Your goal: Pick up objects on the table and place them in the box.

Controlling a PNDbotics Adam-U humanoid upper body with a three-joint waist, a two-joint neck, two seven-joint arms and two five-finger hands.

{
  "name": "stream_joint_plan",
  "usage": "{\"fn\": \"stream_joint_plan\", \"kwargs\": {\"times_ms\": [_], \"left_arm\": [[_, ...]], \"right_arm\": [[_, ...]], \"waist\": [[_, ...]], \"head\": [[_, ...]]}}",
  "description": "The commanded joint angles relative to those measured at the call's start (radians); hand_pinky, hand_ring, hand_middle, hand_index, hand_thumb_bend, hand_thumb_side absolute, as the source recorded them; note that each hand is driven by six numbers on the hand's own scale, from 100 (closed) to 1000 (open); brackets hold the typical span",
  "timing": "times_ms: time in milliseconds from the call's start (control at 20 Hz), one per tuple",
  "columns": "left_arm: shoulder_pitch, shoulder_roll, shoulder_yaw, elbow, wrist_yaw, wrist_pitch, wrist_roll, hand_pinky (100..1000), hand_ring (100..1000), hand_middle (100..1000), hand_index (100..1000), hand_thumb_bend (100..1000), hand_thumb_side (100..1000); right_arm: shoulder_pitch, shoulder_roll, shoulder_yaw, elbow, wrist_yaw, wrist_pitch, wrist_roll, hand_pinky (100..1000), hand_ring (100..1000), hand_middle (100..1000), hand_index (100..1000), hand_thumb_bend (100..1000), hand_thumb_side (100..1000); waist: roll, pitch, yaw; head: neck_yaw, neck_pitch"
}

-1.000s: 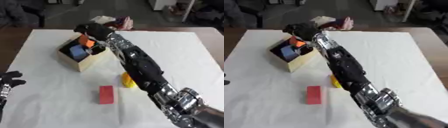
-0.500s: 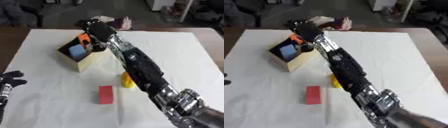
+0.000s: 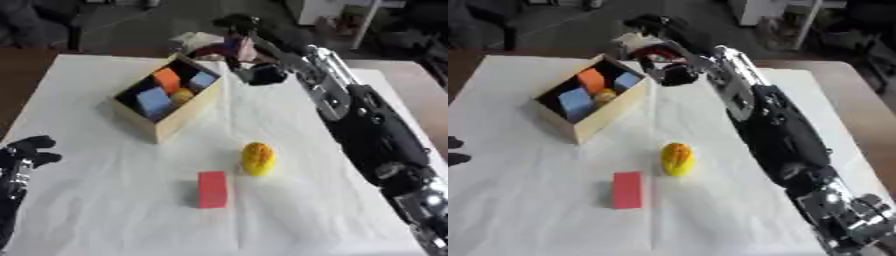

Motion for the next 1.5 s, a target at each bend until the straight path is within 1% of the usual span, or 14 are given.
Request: {"fn": "stream_joint_plan", "kwargs": {"times_ms": [50, 100, 150, 250, 300, 400, 500, 600, 750, 850, 1100, 1500], "left_arm": [[-0.006, 0.024, 0.010, -0.009, -0.006, -0.002, 0.006, 809, 646, 677, 752, 100, 726], [-0.006, 0.025, 0.011, -0.009, -0.007, -0.002, 0.006, 809, 646, 677, 752, 100, 726], [-0.006, 0.026, 0.011, -0.008, -0.007, -0.001, 0.007, 809, 646, 677, 752, 100, 728], [-0.007, 0.027, 0.010, -0.008, -0.008, -0.002, 0.006, 809, 646, 677, 752, 100, 728], [-0.007, 0.027, 0.010, -0.007, -0.009, -0.002, 0.006, 809, 646, 677, 752, 100, 727], [-0.007, 0.028, 0.011, -0.008, -0.009, -0.002, 0.006, 808, 646, 677, 752, 100, 726], [-0.006, 0.028, 0.012, -0.009, -0.009, -0.002, 0.007, 809, 647, 678, 753, 100, 727], [-0.006, 0.026, 0.012, -0.008, -0.009, -0.002, 0.008, 809, 647, 678, 753, 100, 729], [-0.008, 0.024, 0.010, -0.008, -0.009, -0.002, 0.006, 808, 647, 678, 753, 100, 728], [-0.008, 0.023, 0.009, -0.009, -0.009, -0.002, 0.005, 808, 647, 678, 753, 100, 729], [-0.008, 0.022, 0.008, -0.009, -0.008, -0.002, 0.004, 808, 647, 678, 753, 100, 730], [-0.008, 0.021, 0.008, -0.008, -0.007, -0.001, 0.004, 808, 648, 679, 754, 100, 729]], "right_arm": [[0.051, -0.117, 0.003, -0.139, -0.113, -0.052, 0.147, 788, 804, 891, 974, 100, 148], [0.076, -0.135, 0.006, -0.161, -0.131, -0.070, 0.197, 790, 807, 891, 973, 100, 160], [0.104, -0.152, 0.017, -0.175, -0.147, -0.087, 0.250, 793, 810, 890, 973, 100, 200], [0.149, -0.168, 0.037, -0.180, -0.168, -0.110, 0.346, 769, 787, 883, 967, 100, 208], [0.166, -0.169, 0.042, -0.176, -0.166, -0.118, 0.383, 778, 797, 889, 967, 100, 214], [0.192, -0.161, 0.042, -0.169, -0.124, -0.133, 0.426, 801, 816, 896, 967, 100, 222], [0.205, -0.148, 0.041, -0.165, -0.059, -0.150, 0.428, 828, 837, 903, 967, 100, 227], [0.209, -0.132, 0.047, -0.157, 0.014, -0.165, 0.408, 844, 850, 906, 967, 100, 234], [0.204, -0.103, 0.060, -0.130, 0.107, -0.185, 0.375, 846, 853, 908, 964, 100, 245], [0.197, -0.085, 0.071, -0.103, 0.153, -0.198, 0.358, 843, 851, 906, 962, 100, 262], [0.192, -0.058, 0.094, -0.052, 0.209, -0.228, 0.335, 835, 844, 900, 957, 100, 287], [0.182, -0.022, 0.109, 0.005, 0.254, -0.247, 0.319, 821, 833, 888, 949, 100, 311]], "waist": [[0.000, -0.013, -0.004], [-0.002, -0.013, -0.006], [-0.004, -0.013, -0.007], [-0.007, -0.013, -0.007], [-0.007, -0.013, -0.006], [-0.006, -0.012, -0.005], [-0.005, -0.011, -0.005], [-0.004, -0.009, -0.006], [-0.001, -0.008, -0.004], [0.000, -0.007, -0.003], [0.000, -0.006, 0.000], [0.002, -0.007, 0.002]], "head": [[0.010, 0.005], [0.011, 0.005], [0.012, 0.005], [0.015, 0.005], [0.017, 0.005], [0.019, 0.005], [0.019, 0.005], [0.019, 0.005], [0.020, 0.005], [0.018, 0.005], [0.014, 0.005], [0.009, 0.005]]}}
